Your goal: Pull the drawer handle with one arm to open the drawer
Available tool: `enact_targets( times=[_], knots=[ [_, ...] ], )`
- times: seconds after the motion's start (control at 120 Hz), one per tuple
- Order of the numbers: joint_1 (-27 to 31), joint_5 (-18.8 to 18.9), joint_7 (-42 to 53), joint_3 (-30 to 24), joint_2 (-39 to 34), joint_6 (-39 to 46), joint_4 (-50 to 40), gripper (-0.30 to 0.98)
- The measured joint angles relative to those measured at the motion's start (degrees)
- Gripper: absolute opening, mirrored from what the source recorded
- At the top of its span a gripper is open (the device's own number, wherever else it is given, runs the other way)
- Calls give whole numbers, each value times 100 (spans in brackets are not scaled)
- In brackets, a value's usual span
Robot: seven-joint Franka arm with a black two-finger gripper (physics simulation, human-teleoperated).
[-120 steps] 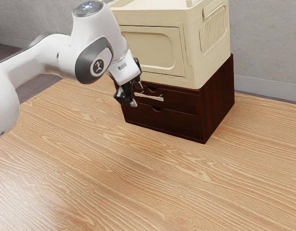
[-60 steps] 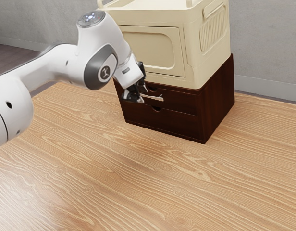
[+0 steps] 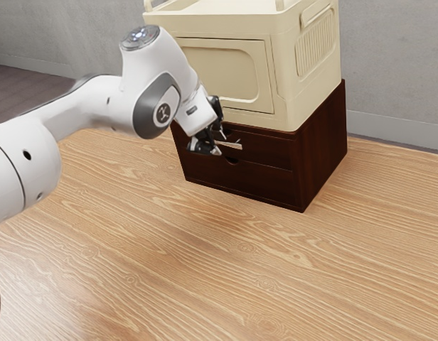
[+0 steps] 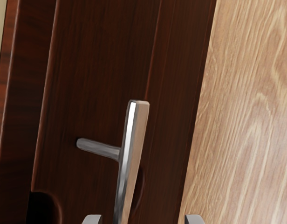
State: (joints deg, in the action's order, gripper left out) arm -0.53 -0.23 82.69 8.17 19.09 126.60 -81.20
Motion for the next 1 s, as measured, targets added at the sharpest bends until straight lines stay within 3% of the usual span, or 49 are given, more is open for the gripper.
enact_targets(
  times=[0.383,1.0],
  knots=[
    [-132,-115,115,130,-475,214,-760,-2],
    [-342,-58,187,172,-1657,561,-2236,-6]
  ],
)
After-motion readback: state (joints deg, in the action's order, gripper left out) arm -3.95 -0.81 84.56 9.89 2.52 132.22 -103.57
